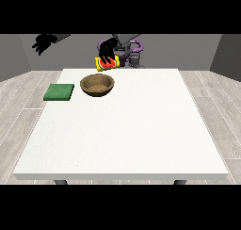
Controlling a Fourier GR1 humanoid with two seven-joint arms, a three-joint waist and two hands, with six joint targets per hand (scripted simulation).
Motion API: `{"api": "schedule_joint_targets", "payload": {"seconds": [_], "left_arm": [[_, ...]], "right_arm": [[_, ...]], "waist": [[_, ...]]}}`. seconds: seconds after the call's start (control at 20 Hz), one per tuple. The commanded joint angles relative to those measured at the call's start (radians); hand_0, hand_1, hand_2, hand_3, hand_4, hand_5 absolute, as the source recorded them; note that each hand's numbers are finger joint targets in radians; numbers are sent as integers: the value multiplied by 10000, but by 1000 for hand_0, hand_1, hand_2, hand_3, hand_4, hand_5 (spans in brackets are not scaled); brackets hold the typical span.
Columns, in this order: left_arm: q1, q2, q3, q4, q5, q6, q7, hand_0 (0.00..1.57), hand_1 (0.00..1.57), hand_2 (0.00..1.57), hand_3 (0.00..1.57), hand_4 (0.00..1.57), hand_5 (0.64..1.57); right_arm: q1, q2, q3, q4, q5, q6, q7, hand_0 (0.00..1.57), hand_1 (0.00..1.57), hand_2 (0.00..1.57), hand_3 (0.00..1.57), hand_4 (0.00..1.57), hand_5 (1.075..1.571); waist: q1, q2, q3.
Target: Pick the cup and pour the ball into the bowl, then pick the bowl and place it on the pad
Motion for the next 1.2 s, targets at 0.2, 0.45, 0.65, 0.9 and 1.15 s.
{"api": "schedule_joint_targets", "payload": {"seconds": [0.2, 0.45, 0.65, 0.9, 1.15], "left_arm": [[723, 503, 1208, -1230, 397, 983, -287, 319, 319, 1496, 1545, 1105, 1570], [1512, 1383, 3998, -2645, 3687, 2333, -2228, 949, 949, 1367, 1079, 1300, 1556], [1462, 1233, 6397, -3810, 6584, 2490, -3073, 0, 0, 0, 0, 1180, 1551], [1296, 1440, 8909, -4717, 10183, 916, -3808, 0, 0, 0, 0, 1065, 1571], [1476, 2556, 10493, -4832, 12711, -1539, -4557, 0, 0, 0, 0, 1057, 1566]], "right_arm": [[849, -89, -191, -121, -11, 16, -102, 0, 0, 0, 271, 691, 1548], [696, -99, -400, -241, -69, -663, 407, 0, 0, 0, 107, 740, 1551], [715, 329, -255, -289, 217, -1171, 153, 0, 0, 0, 0, 784, 1557], [952, 606, -100, -144, 506, -1529, 134, 0, 0, 0, 0, 774, 1556], [1135, 1695, 71, -41, 748, -2310, -636, 0, 0, 0, 0, 719, 1566]], "waist": [[577, -519, -12], [1556, -661, -78], [2085, -491, -154], [2614, -223, -110], [3224, 407, -35]]}}
